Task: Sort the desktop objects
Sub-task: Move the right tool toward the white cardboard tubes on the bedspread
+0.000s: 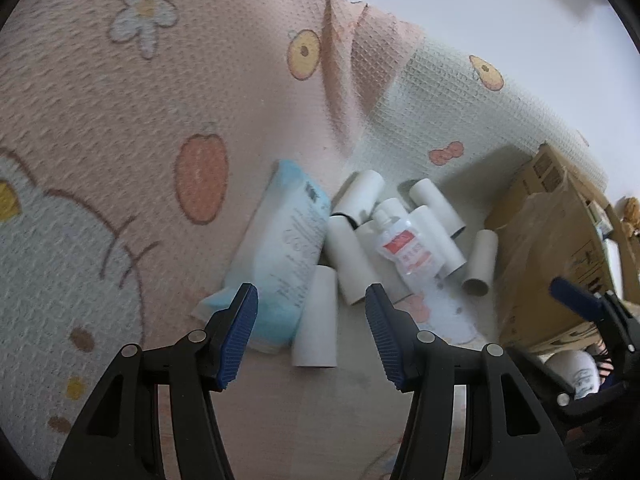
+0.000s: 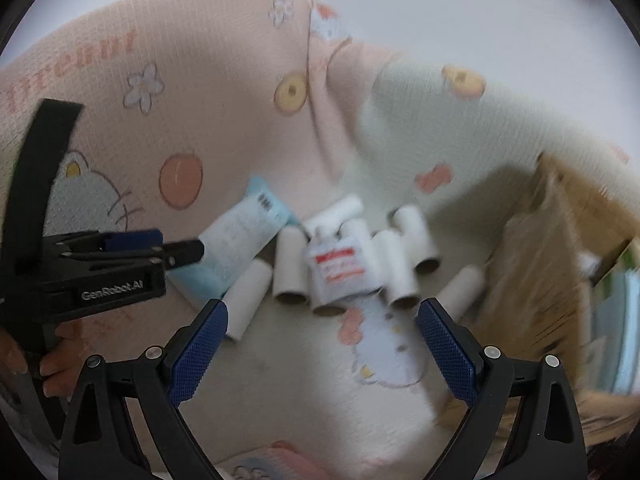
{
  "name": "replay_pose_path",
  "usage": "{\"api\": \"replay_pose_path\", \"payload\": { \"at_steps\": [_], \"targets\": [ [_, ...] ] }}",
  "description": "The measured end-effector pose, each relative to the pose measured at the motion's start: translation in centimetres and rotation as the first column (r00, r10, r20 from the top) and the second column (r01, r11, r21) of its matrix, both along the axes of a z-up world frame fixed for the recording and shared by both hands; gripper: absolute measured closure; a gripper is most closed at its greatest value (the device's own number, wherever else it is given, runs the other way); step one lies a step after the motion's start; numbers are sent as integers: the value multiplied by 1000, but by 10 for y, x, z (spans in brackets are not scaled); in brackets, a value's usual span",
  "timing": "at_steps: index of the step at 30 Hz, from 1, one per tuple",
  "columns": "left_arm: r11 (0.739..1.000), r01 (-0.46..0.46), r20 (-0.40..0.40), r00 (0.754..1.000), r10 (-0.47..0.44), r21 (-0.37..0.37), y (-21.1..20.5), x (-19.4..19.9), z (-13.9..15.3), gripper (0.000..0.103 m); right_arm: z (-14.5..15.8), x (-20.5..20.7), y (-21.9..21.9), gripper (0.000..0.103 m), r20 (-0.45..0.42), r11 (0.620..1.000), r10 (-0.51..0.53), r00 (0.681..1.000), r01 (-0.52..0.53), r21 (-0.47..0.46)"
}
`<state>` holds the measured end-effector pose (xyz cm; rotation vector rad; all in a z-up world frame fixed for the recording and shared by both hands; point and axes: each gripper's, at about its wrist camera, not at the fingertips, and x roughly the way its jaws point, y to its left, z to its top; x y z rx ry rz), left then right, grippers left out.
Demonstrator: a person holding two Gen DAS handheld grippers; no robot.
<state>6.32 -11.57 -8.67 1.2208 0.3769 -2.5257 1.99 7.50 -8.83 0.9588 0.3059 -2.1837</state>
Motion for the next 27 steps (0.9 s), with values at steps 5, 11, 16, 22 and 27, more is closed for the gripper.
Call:
{"api": "replay_pose_path", "payload": {
  "at_steps": [5,11,16,22,27],
  "targets": [
    [1000,-10,32,999,9,23,-5,10,-13,51,-29,4,-11,7,63,1000,12,998,-11,-6],
    [997,27,37,999,-30,79,3,13,-33,64,-43,19,-26,8,19,999,51,999,-52,16],
    [991,60,42,997,-65,122,5,1,-43,64,-55,24,-37,7,-29,995,82,996,-80,56],
    [965,-2,74,997,-18,263,-17,-15,-61,64,-69,13,-50,8,-22,994,81,996,-79,79],
    [955,-31,112,994,-2,296,-25,-23,-75,64,-82,7,-64,8,42,994,92,995,-94,53]
  ]
}}
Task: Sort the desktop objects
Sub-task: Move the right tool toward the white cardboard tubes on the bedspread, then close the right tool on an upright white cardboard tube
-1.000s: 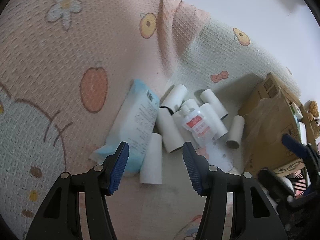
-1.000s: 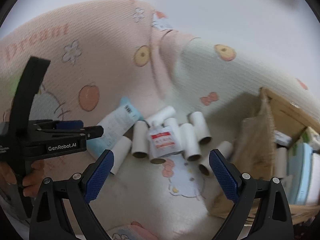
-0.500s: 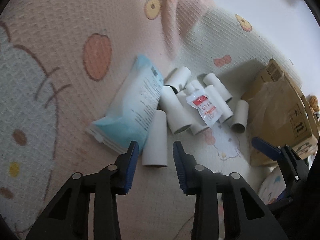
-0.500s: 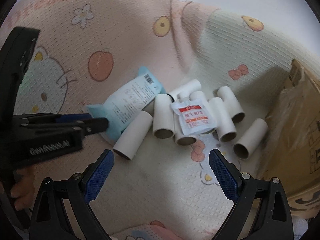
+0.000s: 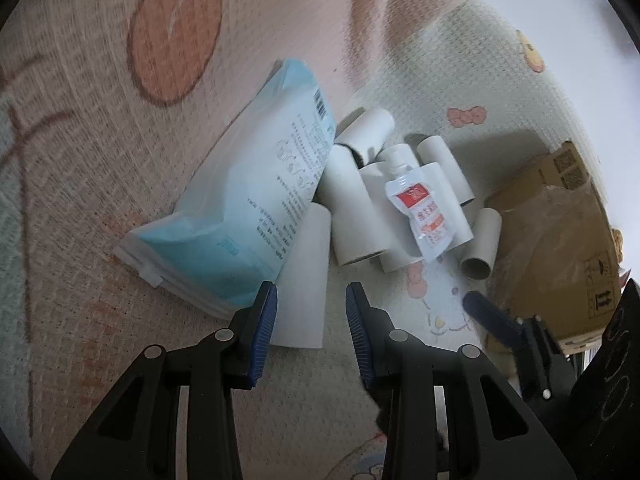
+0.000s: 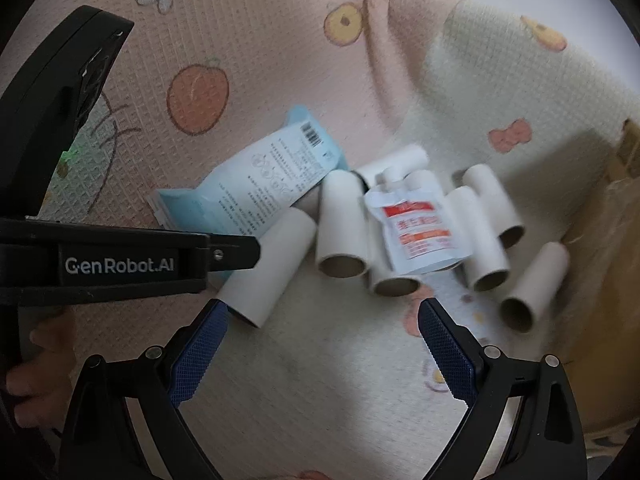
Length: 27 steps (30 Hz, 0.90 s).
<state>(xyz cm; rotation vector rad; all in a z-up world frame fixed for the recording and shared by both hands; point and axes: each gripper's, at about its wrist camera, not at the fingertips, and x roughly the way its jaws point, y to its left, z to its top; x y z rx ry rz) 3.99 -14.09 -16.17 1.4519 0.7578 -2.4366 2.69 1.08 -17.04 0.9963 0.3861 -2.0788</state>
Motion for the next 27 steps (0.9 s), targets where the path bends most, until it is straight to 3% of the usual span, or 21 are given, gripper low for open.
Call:
{"api": "replay_pose_path", "payload": {
  "at_steps": [9,13,19,27],
  "targets": [
    [998,-35,25,999,34,55,-9,-4,-17,64,-25,2,-15,8,85,999,16,996,-13,-39],
    [993,-32,45,999,27,115,-11,-8,-27,64,-31,1,-17,8,94,999,6,996,-1,-48],
    [963,-20,51,999,7,270,-10,-10,-39,64,-40,-2,-16,30,155,998,11,988,-2,-57],
    [969,25,40,999,-36,247,8,-9,-40,64,-44,3,-19,48,127,999,22,992,-18,-34]
  ]
}}
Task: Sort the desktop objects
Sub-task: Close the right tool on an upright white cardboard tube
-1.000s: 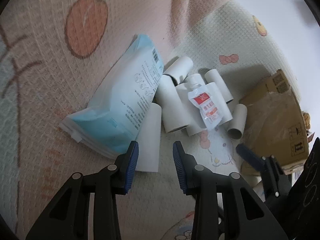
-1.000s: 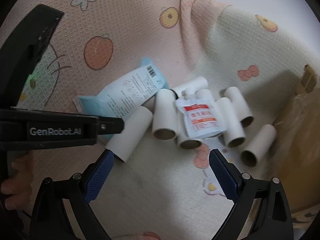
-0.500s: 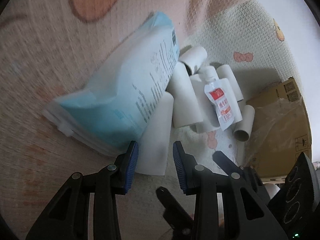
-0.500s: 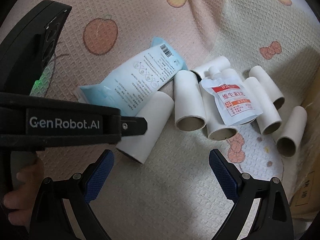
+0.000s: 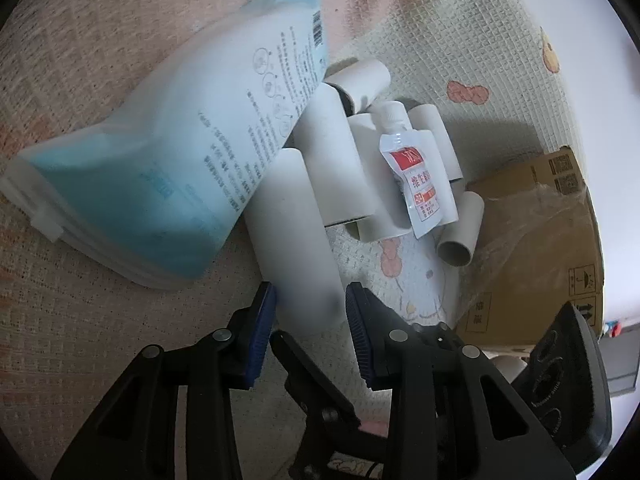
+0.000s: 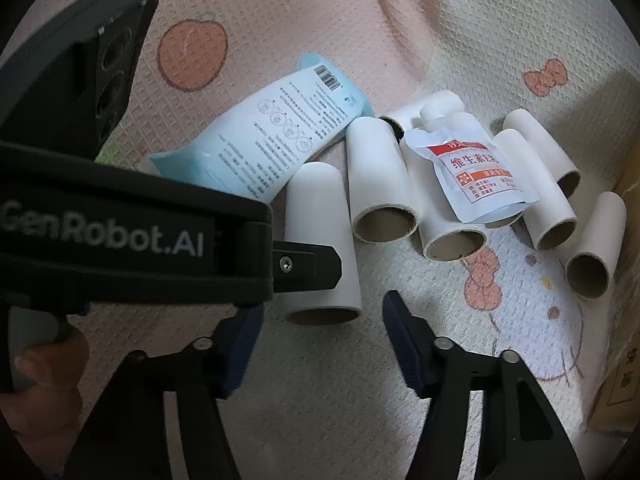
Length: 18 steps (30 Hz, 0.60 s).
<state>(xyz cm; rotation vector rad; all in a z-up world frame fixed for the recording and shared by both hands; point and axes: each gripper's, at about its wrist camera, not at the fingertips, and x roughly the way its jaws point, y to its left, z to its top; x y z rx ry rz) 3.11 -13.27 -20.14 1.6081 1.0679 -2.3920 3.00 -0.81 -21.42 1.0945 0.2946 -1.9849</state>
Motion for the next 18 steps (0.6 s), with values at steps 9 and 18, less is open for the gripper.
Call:
{"api": "replay_pose_path", "payload": {
  "at_steps": [9,18],
  "targets": [
    [986,-121,15,993,120,117,-19,-1,-9,58,-4,-3,1,63,55,999,-18,998,20,-42],
    [960,-176,29,984,173,216,-30,-9,-23,56,4,1,-4,64,9,1000,20,1000,-20,3]
  ]
}}
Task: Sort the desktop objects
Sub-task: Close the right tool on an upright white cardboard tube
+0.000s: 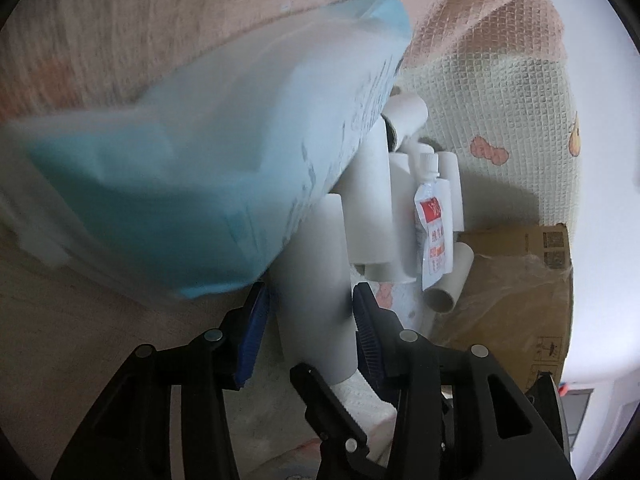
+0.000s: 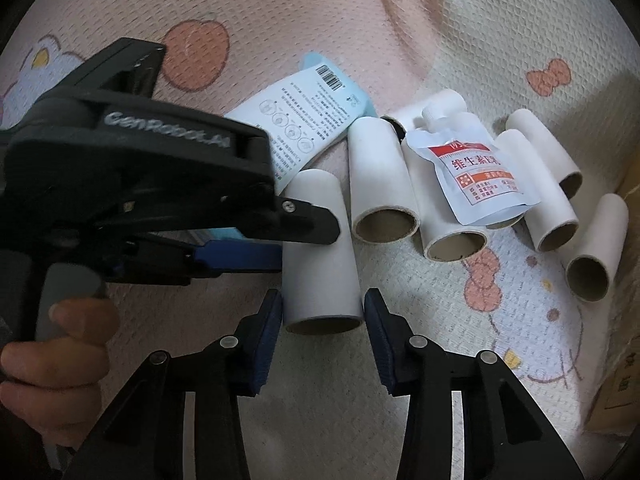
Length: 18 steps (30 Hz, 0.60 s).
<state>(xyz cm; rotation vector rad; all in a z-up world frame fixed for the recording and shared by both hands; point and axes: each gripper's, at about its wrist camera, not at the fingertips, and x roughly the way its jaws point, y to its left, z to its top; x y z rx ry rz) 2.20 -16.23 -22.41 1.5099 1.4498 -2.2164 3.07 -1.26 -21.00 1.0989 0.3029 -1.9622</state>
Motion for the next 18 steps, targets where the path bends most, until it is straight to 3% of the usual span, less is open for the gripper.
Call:
{"api": "replay_pose_path", "payload": {
  "at_steps": [6,11,18],
  "targets": [
    [999,27,-9,1000,-28,-19,7,6,1,56,1,7,4,64,7,1000,4,1000,-5,25],
    [988,81,-34,996,-86,-129,15,8,18,56,6,8,6,63,63,1000,24,998,-22,-19],
    [959,158,-90,979,-183,-236,33,5,53,58,16,12,6,63,29,1000,6,1000,-5,-28]
  ]
}}
